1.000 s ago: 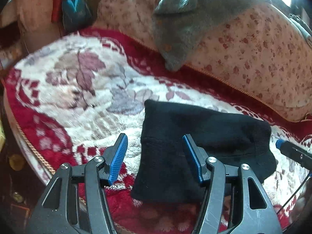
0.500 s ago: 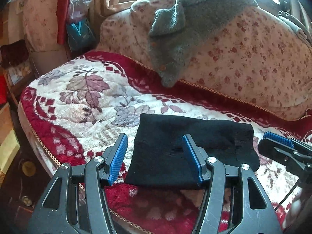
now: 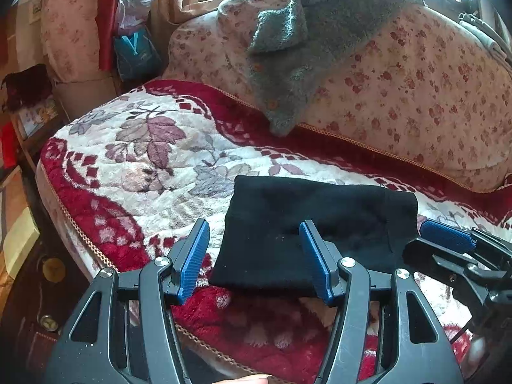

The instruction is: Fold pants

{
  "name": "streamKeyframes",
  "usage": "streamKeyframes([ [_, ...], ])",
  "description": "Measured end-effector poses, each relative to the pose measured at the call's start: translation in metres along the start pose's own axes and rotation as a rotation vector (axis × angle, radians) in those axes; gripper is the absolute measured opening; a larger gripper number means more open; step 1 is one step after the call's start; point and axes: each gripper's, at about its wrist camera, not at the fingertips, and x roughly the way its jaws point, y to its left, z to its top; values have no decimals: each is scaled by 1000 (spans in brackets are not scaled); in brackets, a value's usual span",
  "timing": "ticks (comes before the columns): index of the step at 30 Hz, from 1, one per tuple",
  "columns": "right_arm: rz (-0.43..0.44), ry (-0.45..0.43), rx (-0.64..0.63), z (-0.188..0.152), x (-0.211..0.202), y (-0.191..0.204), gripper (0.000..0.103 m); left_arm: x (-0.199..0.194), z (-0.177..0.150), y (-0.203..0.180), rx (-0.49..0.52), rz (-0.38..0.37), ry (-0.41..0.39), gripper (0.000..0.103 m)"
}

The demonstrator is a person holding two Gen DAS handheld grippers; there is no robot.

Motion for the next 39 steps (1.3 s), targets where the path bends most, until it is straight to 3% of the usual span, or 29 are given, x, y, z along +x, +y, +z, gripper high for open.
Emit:
streamKeyframes([
  [39, 10, 46, 20, -5, 17, 0, 58, 14, -8, 5, -18, 19, 38, 58],
])
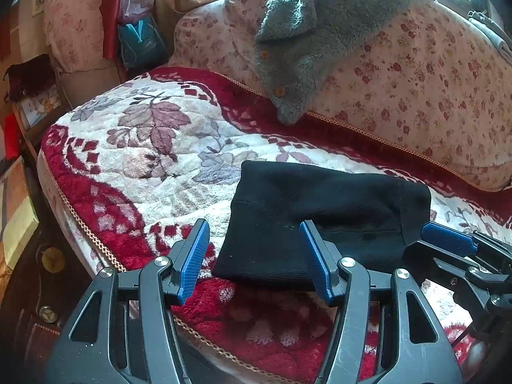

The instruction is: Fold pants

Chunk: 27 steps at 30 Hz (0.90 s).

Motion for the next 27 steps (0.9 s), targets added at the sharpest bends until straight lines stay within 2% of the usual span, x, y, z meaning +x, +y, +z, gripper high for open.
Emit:
streamKeyframes([
  [27, 4, 26, 1, 0, 14, 3, 58, 3, -1, 5, -2, 13, -5, 58],
])
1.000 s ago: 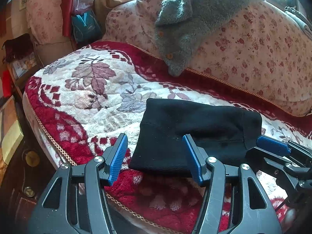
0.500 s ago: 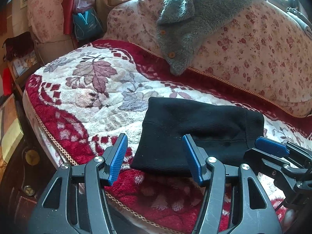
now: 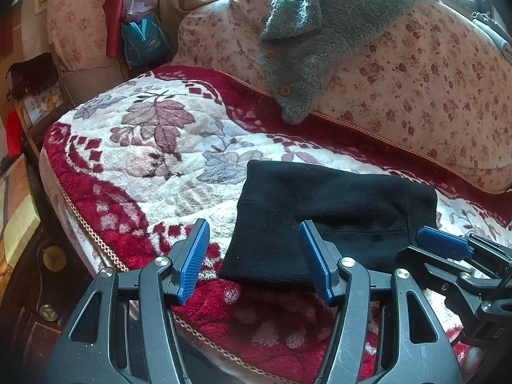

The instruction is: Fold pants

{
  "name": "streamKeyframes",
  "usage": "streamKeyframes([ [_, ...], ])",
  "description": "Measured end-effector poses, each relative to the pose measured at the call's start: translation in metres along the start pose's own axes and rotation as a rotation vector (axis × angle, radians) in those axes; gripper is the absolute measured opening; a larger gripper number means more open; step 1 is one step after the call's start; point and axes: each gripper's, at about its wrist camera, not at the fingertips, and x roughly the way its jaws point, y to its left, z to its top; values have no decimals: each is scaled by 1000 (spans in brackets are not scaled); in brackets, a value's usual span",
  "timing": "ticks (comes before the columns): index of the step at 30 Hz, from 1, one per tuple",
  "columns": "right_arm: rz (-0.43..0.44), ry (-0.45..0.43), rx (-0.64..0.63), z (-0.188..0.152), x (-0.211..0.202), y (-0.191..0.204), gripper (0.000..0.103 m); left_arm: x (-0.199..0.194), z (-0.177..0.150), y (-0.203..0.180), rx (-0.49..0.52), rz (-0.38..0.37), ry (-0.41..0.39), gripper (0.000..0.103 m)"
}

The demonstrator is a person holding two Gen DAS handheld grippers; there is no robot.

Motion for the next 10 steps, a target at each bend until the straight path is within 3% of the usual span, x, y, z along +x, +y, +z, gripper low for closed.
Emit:
streamKeyframes([
  [6, 7, 1, 13, -3, 2, -2, 58, -10, 0, -6, 34, 16, -65, 58],
  [10, 10, -22, 40, -2, -12, -13, 58, -14, 5, -25, 55, -23, -48, 58],
])
